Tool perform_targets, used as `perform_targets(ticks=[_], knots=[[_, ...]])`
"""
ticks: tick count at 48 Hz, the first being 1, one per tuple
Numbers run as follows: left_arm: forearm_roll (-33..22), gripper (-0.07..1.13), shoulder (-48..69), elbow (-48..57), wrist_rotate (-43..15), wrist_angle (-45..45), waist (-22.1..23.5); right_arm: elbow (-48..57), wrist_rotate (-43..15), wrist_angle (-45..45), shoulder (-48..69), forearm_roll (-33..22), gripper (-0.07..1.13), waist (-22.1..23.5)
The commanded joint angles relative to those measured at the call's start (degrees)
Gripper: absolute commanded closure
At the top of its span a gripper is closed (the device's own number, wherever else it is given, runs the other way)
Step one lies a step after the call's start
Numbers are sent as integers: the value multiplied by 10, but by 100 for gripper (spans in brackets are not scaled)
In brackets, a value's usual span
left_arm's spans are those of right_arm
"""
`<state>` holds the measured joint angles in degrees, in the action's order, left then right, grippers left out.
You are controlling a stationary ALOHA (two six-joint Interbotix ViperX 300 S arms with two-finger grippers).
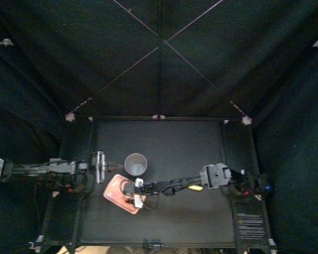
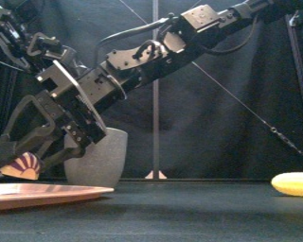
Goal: Pick the onion then place it on the pink plate
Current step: Drop onion on the pink plate and return to neutral
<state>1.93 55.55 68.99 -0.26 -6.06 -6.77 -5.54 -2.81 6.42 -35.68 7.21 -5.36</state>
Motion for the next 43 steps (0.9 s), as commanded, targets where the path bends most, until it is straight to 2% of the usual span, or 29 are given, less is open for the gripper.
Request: perform_targets(ticks=[1,6,24,33,43], knots=[[0,94,-1,-8,0,-5,-2,-16,-1,-2,20,1,14,2],[0,94,-1,-7,0,-5,-2,-16,-1,1,22,0,10,2],[0,94,-1,-6,0,-5,-2,16,2,4,72,-11,10,0],[0,94,-1,-6,0,-5,-2,86,2,-23,150,-25,10,-7],[0,94,-1,-5,-1,-5,-3,207,3,-107,244,-43,10,-4]])
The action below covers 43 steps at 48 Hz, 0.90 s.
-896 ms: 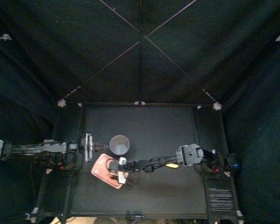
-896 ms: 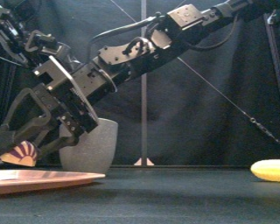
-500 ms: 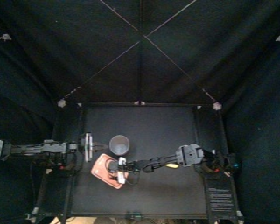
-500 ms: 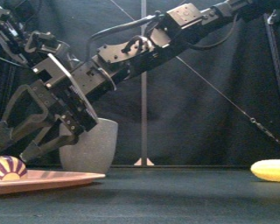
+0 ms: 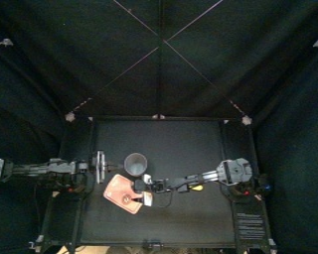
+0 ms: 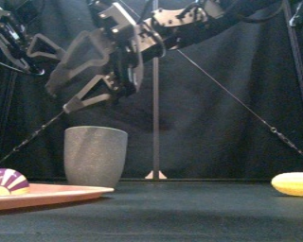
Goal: Pick the onion then place it on the pink plate
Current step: Drop onion on the pink plate and return to neutral
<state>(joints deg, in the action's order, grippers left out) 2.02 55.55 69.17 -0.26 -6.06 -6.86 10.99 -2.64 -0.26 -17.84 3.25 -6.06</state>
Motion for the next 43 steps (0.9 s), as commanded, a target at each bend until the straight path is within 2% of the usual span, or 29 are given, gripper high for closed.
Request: perform_targets(ticks=[1,12,29,43], knots=[[-1,94,-1,-7,-1,-6,-3,55,1,-50,75,-4,10,4],[-1,94,-1,0,-1,-6,-11,184,3,-156,162,-6,10,30],[-1,94,0,2,0,-6,-17,283,3,-185,248,-21,10,91],[-1,94,0,3,0,-6,-20,335,4,-226,296,-22,10,112]])
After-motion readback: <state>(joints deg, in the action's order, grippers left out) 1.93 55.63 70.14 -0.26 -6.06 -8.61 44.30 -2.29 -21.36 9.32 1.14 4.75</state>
